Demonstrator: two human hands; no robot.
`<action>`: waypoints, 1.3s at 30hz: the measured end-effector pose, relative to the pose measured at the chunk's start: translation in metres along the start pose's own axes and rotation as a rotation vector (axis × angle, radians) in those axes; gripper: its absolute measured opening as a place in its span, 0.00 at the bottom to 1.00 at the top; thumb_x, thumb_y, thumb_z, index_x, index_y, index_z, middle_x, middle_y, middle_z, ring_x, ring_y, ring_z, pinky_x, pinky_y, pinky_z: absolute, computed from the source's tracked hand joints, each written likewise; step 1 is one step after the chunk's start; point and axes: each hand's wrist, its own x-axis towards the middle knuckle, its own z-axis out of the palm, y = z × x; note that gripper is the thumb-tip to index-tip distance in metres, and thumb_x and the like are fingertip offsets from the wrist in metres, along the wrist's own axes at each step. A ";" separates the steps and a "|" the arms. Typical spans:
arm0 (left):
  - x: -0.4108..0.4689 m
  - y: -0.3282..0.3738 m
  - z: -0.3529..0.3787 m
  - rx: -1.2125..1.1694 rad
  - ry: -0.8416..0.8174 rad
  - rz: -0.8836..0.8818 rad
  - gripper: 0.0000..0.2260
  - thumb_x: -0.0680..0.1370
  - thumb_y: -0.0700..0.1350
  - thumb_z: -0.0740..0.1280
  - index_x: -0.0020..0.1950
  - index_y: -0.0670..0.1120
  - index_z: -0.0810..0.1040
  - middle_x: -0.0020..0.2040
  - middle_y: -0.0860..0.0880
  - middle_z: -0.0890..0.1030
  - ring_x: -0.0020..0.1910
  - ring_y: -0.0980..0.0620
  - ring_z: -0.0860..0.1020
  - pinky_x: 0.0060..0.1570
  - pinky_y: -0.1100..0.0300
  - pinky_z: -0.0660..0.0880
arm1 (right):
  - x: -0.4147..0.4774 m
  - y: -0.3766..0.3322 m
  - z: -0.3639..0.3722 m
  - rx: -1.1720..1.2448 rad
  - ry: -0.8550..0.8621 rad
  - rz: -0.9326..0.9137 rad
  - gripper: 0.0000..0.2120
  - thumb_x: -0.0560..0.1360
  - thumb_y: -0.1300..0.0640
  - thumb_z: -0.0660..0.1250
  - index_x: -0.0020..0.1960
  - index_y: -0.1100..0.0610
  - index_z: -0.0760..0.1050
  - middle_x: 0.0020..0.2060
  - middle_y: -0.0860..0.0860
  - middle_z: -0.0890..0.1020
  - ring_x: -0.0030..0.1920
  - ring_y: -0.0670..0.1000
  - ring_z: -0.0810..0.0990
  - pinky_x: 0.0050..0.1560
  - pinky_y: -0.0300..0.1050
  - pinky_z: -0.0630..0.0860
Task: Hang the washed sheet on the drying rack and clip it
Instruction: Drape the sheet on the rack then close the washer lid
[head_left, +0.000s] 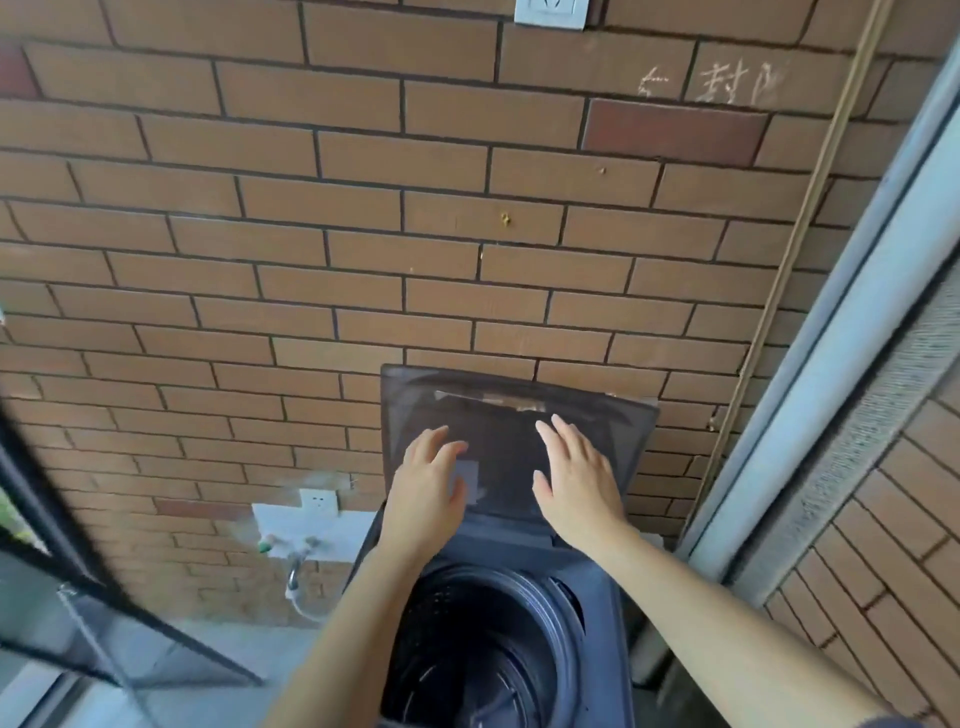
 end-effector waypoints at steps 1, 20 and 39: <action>0.020 -0.001 0.007 0.018 -0.013 0.026 0.20 0.74 0.38 0.64 0.67 0.45 0.73 0.72 0.45 0.67 0.73 0.43 0.61 0.67 0.47 0.66 | 0.012 0.007 0.002 -0.020 -0.004 0.028 0.28 0.80 0.50 0.55 0.77 0.51 0.49 0.77 0.50 0.51 0.77 0.52 0.51 0.74 0.53 0.57; 0.106 0.008 0.056 0.389 -0.154 0.114 0.27 0.80 0.43 0.57 0.78 0.49 0.53 0.78 0.43 0.53 0.77 0.43 0.48 0.72 0.40 0.45 | 0.074 0.049 0.010 -0.183 0.017 0.076 0.24 0.81 0.50 0.56 0.75 0.52 0.59 0.74 0.50 0.65 0.74 0.52 0.61 0.74 0.56 0.53; -0.035 0.012 0.015 0.444 -0.333 0.053 0.15 0.77 0.54 0.64 0.63 0.55 0.73 0.60 0.55 0.78 0.60 0.50 0.72 0.56 0.52 0.61 | -0.013 0.020 -0.001 0.228 -0.713 -0.147 0.27 0.70 0.59 0.70 0.68 0.51 0.67 0.66 0.51 0.73 0.64 0.53 0.73 0.62 0.53 0.74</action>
